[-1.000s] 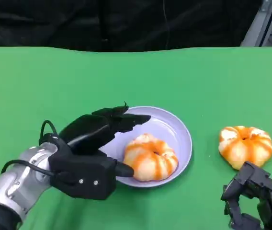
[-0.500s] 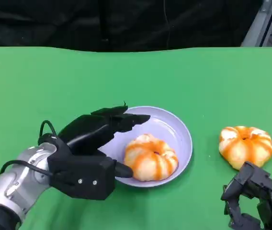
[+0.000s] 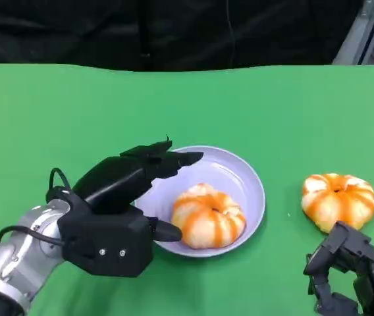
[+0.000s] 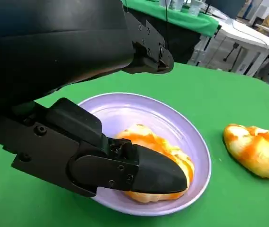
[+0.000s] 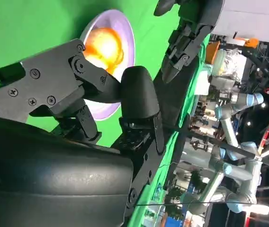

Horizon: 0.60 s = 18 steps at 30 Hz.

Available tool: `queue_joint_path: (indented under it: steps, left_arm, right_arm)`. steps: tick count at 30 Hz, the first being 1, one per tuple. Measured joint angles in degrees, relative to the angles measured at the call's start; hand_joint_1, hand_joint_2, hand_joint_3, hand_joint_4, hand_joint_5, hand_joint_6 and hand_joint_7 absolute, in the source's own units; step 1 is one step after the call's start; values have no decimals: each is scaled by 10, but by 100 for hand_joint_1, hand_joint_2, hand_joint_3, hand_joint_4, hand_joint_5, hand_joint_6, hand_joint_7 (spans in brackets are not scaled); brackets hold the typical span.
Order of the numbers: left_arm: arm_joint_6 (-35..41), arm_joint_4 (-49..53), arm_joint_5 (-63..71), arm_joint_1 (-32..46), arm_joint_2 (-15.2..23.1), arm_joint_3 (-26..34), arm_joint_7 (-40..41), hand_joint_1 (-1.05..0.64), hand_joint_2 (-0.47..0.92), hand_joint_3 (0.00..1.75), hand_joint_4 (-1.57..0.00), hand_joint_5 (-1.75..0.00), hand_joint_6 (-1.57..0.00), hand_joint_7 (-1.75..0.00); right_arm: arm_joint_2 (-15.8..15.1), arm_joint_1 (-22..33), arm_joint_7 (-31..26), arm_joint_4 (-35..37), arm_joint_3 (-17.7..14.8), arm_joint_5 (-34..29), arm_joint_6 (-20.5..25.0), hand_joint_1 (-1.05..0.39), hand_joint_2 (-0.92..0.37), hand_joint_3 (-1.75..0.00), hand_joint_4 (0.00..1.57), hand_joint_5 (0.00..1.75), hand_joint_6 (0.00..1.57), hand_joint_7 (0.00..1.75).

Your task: Grasp the bread from the table and place it into the plate.

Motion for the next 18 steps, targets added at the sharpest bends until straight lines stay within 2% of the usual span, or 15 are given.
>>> queue_joint_path:
  steps: [11, 17, 18]
  left_arm:
    - [3, -18, 0, 11, 7, 11, 0, -104, 92, 38, -9, -4, -28, -2]
    - [23, -75, -45, 52, 8, 37, -20, -103, 92, 37, -12, -5, -31, -2]
    - [26, -78, -46, 55, 9, 37, -22, -81, 91, 24, -36, -13, -45, -6]
  right_arm:
    - [0, 0, 0, 1, 0, 0, 0, -14, -68, -91, 81, 175, 67, 165]
    - [0, -2, 0, 3, 1, 1, -3, -14, -68, -91, 82, 175, 67, 165]
    - [0, -2, 0, 3, 1, 1, -4, -14, -68, -92, 82, 175, 67, 165]
